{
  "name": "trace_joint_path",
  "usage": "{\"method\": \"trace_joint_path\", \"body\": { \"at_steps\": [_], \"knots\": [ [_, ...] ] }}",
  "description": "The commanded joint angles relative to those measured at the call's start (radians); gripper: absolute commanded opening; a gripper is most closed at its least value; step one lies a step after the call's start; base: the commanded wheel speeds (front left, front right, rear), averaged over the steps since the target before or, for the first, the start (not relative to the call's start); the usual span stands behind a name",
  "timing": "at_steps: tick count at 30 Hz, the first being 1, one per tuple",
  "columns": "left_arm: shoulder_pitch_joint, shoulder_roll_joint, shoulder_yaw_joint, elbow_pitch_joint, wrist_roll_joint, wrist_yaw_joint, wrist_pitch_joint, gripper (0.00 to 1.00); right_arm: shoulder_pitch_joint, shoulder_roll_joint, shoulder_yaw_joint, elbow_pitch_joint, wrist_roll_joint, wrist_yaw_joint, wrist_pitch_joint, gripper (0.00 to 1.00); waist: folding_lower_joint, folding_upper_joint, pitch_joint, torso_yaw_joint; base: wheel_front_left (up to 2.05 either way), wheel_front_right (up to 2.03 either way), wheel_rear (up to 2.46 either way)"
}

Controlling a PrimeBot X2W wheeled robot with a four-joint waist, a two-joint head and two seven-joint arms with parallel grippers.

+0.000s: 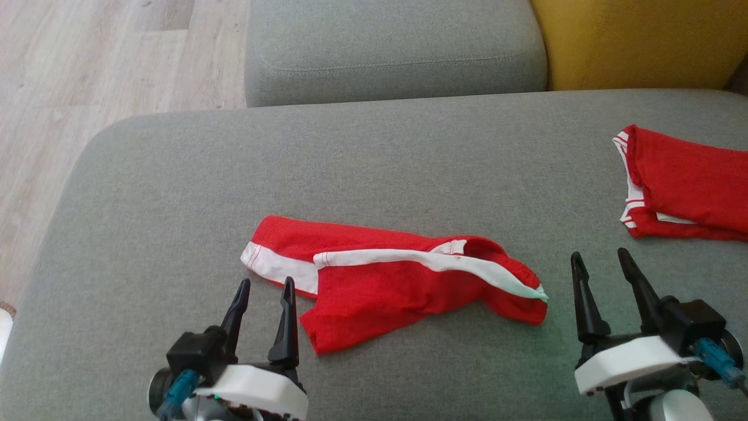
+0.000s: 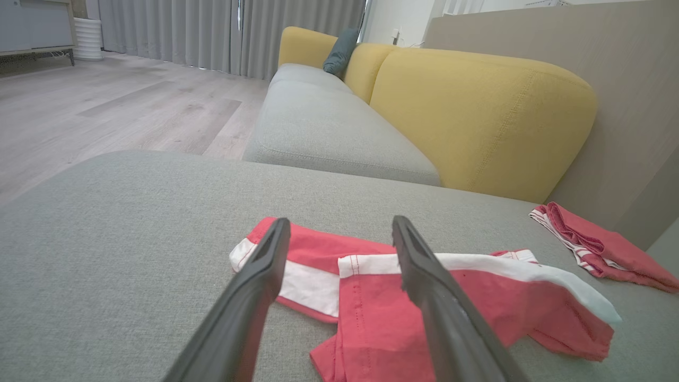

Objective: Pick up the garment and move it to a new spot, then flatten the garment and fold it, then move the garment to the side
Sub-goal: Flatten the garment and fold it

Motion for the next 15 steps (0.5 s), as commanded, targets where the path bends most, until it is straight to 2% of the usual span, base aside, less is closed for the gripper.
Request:
{"method": "trace_joint_path", "body": {
  "at_steps": [1,7,15],
  "knots": [
    [-0.036,-0.004,0.031,-0.037,0.000,0.005,-0.012,1.00,-0.042,-0.005,0.029,-0.032,0.010,0.007,-0.011,1.00,0.0000,0.0000,0.000,0.000,0.00,0.00,0.00],
    [-0.044,-0.004,0.009,-0.022,0.004,-0.002,-0.011,1.00,-0.042,-0.005,0.033,-0.027,0.010,0.007,-0.008,1.00,0.0000,0.0000,0.000,-0.002,0.00,0.00,0.00],
    [-0.142,-0.003,-0.065,0.037,0.004,-0.062,0.107,1.00,-0.043,-0.005,0.040,-0.026,0.007,0.007,-0.003,1.00,0.0000,0.0000,0.020,-0.008,0.00,0.00,0.00]
  ]
}}
